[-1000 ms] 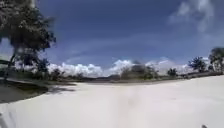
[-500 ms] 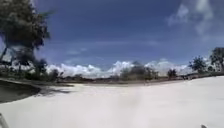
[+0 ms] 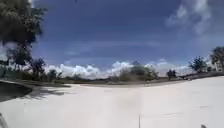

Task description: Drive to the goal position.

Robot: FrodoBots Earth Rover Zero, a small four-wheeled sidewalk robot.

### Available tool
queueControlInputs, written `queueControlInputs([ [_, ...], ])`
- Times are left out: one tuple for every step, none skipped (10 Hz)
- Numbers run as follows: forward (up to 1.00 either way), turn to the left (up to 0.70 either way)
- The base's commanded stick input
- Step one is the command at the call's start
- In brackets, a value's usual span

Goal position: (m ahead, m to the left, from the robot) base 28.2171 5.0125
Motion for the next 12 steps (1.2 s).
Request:
queueControlInputs([
  [0.85,0.27],
  [0.85,0.04],
  [0.85,0.04],
  [0.85,0.04],
  [0.85,0.04],
  [0.85,0.04],
  [0.85,0.04],
  [0.85,0.04],
  [0.85,0.04],
  [0.85,0.04],
  [0.85,0.04],
  [0.85,0.04],
])
